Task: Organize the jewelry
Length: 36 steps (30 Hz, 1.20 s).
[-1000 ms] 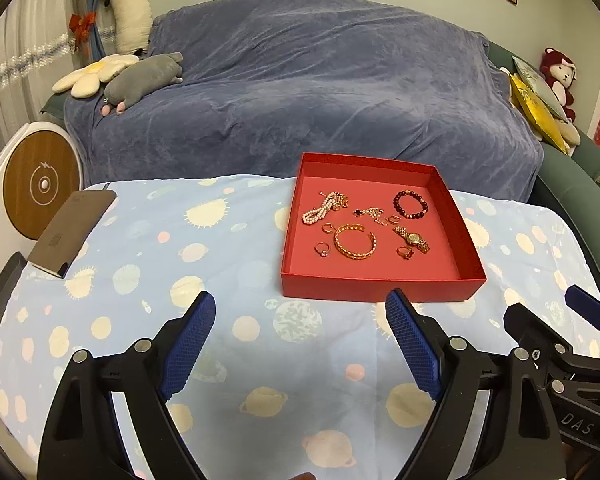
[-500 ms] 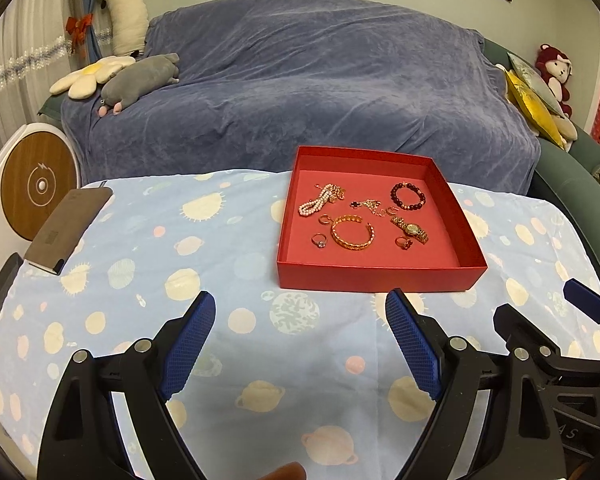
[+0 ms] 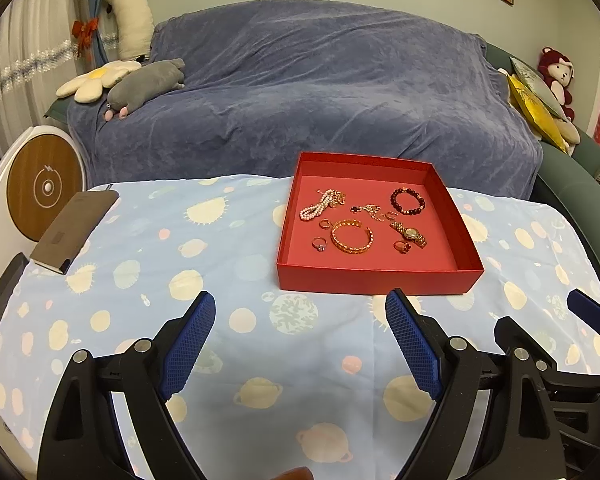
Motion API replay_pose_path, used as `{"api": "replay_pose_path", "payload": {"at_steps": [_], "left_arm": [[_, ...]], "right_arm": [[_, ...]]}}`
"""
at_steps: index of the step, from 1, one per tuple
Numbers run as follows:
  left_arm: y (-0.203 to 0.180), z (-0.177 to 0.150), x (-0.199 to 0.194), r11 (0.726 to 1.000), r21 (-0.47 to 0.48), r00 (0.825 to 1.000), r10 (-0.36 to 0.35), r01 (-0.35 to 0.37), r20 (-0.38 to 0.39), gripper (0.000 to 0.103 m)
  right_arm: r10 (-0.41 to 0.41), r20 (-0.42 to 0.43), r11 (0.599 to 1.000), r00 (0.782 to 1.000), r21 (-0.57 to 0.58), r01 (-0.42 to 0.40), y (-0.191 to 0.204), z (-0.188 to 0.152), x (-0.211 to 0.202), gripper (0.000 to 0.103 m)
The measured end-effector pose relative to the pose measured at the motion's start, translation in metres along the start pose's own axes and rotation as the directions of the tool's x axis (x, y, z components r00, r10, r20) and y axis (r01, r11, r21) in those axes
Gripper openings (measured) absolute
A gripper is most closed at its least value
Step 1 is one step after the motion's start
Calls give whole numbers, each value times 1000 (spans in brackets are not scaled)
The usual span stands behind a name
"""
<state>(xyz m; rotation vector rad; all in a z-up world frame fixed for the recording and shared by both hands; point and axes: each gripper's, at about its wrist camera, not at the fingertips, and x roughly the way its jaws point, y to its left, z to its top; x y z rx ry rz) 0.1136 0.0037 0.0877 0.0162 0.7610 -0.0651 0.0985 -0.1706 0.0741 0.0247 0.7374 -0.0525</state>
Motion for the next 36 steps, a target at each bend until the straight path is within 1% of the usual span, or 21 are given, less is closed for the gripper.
{"api": "replay_pose_path", "payload": {"at_steps": [7, 10, 16, 21, 26, 36], "left_arm": [[1, 0, -4, 1000, 4, 1000, 4, -4, 4, 84], [1, 0, -5, 1000, 7, 1000, -14, 14, 3, 84], [-1, 0, -8, 1000, 27, 1000, -13, 13, 13, 85], [1, 0, -8, 1000, 15, 1000, -6, 6, 15, 85], [3, 0, -7, 1000, 11, 1000, 1, -1, 13, 85], [0, -2, -7, 1000, 22, 1000, 0, 0, 11, 85]], "right_arm": [[0, 3, 1000, 1000, -8, 0, 2, -1, -1, 98], [-3, -1, 1000, 1000, -28, 3, 6, -2, 0, 98], [-16, 7, 997, 1000, -76, 17, 16, -4, -1, 98], [-21, 6, 999, 1000, -44, 21, 7, -3, -1, 98], [-18, 23, 1000, 1000, -14, 19, 1, 0, -6, 98], [-18, 25, 1000, 1000, -19, 18, 1, 2, -7, 98]]}}
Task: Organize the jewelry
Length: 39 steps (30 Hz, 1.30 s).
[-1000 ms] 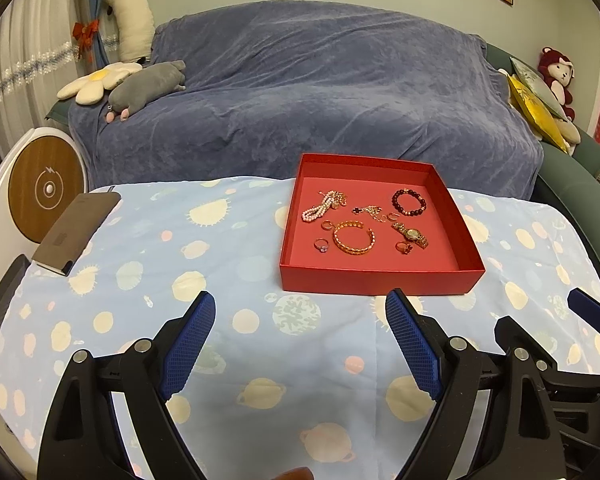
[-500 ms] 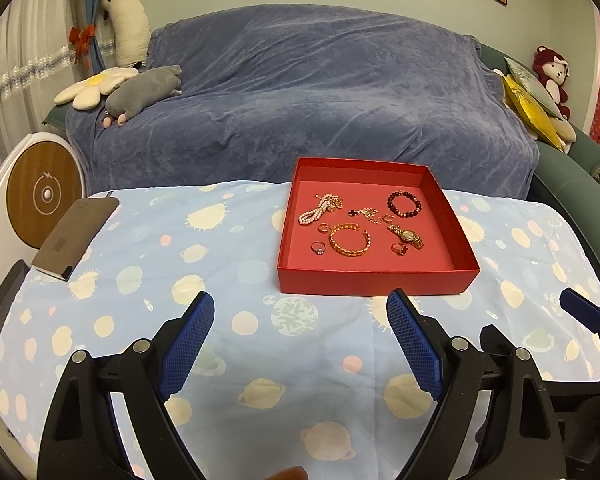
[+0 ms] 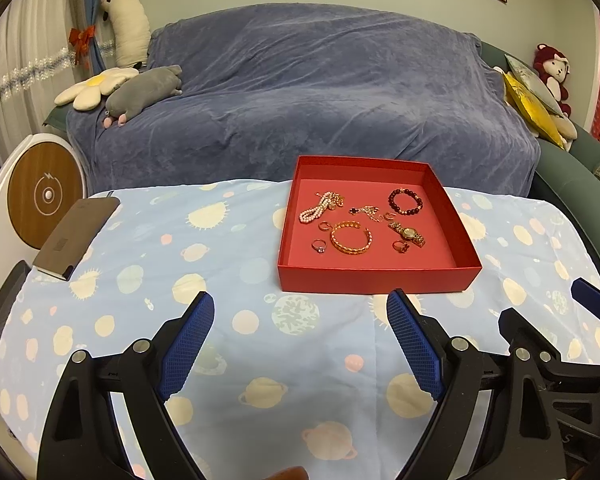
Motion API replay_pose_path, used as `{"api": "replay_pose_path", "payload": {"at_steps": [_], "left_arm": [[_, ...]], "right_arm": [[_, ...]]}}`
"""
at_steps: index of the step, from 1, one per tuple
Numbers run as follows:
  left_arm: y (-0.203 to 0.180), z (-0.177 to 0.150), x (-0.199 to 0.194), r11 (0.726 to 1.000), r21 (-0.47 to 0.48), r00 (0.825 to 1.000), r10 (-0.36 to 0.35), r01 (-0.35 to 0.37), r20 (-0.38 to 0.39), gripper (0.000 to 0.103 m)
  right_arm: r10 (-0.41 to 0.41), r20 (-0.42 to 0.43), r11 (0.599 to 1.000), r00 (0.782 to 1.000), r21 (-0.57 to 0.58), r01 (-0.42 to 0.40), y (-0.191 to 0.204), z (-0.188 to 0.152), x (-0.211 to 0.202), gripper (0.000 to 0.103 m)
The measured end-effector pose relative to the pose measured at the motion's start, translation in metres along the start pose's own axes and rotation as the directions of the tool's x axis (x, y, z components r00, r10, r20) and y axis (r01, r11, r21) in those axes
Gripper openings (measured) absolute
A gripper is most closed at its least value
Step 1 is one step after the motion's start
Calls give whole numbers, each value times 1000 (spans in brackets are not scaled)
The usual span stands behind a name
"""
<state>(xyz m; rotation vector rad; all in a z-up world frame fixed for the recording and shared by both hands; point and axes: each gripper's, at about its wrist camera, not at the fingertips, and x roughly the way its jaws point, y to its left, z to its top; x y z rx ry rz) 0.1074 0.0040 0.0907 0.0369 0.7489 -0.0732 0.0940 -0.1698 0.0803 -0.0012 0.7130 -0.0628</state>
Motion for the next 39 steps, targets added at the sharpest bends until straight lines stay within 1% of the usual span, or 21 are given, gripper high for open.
{"api": "replay_pose_path", "payload": {"at_steps": [8, 29, 39], "left_arm": [[-2, -1, 0, 1000, 7, 1000, -3, 3, 0, 85], [-4, -4, -2, 1000, 7, 1000, 27, -27, 11, 86], [-5, -4, -2, 1000, 3, 1000, 19, -19, 5, 86]], "right_arm": [[3, 1, 1000, 1000, 7, -3, -2, 1, 0, 98], [13, -2, 1000, 1000, 7, -13, 2, 0, 0, 98], [16, -4, 1000, 1000, 11, -16, 3, -1, 0, 98]]}}
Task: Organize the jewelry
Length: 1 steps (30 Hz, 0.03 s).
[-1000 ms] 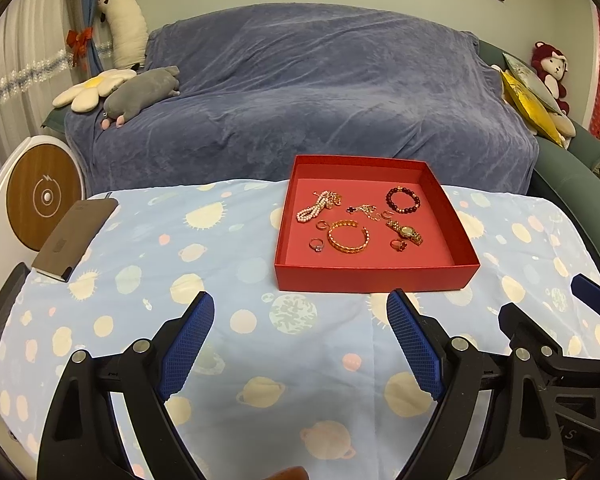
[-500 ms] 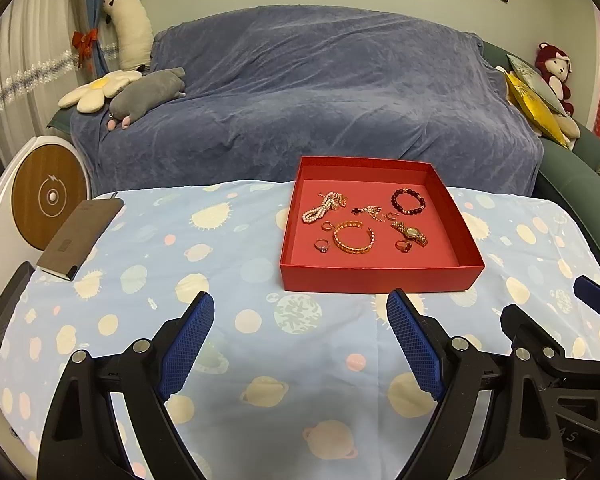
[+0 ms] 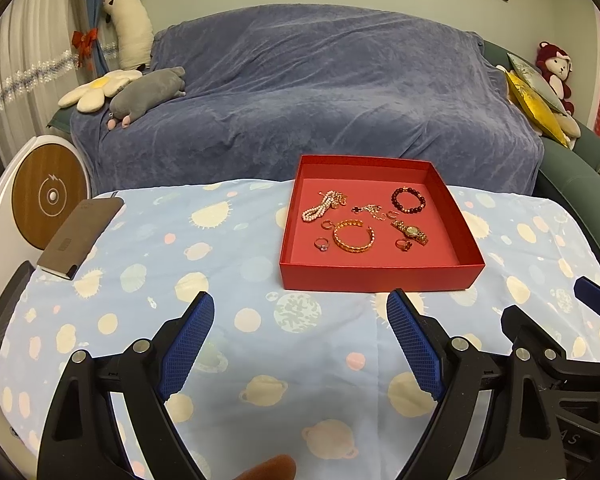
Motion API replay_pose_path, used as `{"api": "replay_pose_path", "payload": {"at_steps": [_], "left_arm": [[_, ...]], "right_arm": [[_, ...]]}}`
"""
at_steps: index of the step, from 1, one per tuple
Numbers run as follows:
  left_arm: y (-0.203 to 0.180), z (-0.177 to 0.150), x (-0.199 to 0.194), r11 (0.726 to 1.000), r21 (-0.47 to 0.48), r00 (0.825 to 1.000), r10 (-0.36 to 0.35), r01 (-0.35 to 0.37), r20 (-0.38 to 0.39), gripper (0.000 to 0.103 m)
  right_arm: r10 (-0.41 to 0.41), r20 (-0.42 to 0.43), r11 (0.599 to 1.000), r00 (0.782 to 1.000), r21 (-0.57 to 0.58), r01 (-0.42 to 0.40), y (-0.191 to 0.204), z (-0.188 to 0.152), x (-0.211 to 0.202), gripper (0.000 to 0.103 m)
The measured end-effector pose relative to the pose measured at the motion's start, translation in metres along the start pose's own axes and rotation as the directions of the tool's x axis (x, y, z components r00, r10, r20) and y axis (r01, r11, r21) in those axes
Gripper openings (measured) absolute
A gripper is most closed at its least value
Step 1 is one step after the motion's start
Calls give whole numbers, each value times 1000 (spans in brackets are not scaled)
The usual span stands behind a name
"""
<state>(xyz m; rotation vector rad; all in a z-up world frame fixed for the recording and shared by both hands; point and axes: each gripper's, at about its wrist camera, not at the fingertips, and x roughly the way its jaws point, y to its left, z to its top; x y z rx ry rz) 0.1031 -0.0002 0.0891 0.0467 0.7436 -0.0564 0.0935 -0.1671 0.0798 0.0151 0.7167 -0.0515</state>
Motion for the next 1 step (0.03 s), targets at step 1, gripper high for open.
{"api": "replay_pose_path", "payload": {"at_steps": [1], "left_arm": [[0, 0, 0, 1000, -1, 1000, 0, 0, 0, 86]], "right_arm": [[1, 0, 1000, 1000, 1, -1, 0, -1, 0, 98]]}}
